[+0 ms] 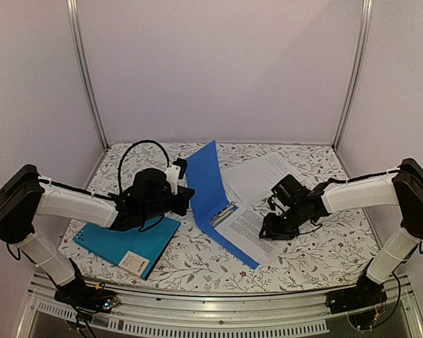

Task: Put the files into the folder
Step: Insert the spring clip onto the folder.

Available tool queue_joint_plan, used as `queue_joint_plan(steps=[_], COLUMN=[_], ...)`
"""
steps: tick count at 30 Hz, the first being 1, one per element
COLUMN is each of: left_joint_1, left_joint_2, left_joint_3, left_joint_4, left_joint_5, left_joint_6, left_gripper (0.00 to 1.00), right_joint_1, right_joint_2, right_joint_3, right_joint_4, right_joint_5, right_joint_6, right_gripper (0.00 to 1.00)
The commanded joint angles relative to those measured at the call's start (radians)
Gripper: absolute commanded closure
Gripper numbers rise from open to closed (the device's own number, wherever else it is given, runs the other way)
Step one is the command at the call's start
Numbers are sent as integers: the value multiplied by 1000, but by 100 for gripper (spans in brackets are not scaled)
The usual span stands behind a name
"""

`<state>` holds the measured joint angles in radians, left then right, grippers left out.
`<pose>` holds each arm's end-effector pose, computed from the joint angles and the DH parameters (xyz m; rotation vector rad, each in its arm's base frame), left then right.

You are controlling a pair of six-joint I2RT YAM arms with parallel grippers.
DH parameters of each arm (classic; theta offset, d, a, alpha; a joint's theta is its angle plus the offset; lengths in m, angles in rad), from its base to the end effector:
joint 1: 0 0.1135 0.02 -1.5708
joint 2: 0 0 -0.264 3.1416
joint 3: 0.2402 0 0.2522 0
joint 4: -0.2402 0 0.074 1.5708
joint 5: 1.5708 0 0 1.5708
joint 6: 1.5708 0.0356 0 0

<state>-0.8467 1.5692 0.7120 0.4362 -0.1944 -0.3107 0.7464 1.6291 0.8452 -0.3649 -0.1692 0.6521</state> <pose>0.2202 -0.2387 0.1871 0.4123 1.9838 -0.5515 0.2132 0.2053 0.1471 -0.1873 2.8636 0.5818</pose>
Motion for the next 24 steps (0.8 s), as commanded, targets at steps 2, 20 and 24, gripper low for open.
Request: queue_joint_plan(steps=[2,20,24], left_joint_1=[-17,-21,-23], left_joint_2=[-2,12,13], left_joint_3=[14,10,9], left_joint_4=[-21,-15,-12], left_joint_5=[5,11,14], left_joint_6=[15,10,11], left_gripper=[100,100,100], right_joint_1=[9,72,75], right_joint_2=[20,124,136], right_joint_3=[10,80,97], right_joint_4=[25,61,61], right_joint_5=[-5,-41,-44], right_joint_6=[-11,-7,-8], right_gripper=[51,51,51])
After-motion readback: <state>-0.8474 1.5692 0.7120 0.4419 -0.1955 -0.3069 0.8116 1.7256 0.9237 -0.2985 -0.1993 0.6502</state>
